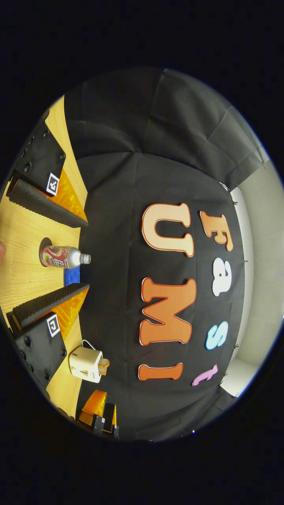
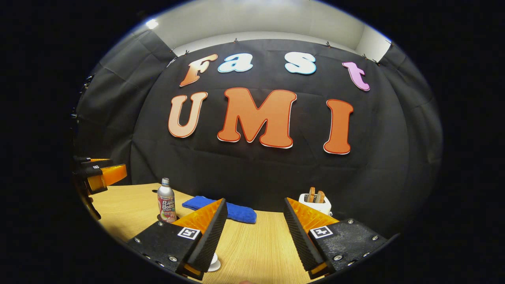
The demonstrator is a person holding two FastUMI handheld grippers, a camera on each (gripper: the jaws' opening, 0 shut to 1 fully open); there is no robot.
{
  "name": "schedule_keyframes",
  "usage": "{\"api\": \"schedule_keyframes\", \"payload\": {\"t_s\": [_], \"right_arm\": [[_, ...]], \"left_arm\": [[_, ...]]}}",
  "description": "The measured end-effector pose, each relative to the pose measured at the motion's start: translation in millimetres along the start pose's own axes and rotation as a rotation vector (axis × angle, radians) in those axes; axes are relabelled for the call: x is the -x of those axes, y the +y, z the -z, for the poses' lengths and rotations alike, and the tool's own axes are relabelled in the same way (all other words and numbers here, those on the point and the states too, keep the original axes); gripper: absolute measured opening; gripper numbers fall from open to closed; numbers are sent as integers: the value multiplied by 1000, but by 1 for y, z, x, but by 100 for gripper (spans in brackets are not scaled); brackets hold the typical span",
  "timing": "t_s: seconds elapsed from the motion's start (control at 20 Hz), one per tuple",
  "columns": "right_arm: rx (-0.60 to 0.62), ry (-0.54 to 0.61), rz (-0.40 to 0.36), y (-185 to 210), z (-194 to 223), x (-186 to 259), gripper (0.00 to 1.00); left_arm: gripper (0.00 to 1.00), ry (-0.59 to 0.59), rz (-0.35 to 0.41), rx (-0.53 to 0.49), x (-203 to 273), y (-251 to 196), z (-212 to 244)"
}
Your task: Open the teacup lid with one hand, grasp the water bottle and pour water into the teacup with the other hand; after pouring, place the water bottle on the coaster and then close the teacup lid.
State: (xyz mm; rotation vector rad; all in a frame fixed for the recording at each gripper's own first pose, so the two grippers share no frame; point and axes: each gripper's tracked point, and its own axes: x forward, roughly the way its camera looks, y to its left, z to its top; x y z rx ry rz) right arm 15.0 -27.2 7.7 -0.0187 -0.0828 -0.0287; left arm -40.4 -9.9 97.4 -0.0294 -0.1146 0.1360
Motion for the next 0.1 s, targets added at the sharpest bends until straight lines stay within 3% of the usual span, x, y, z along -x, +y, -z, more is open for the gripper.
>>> {"api": "schedule_keyframes", "payload": {"t_s": [0.1], "right_arm": [[-14, -9, -6, -2, -3, 1, 86]], "left_arm": [[93, 10, -2, -6, 2, 0, 3]]}}
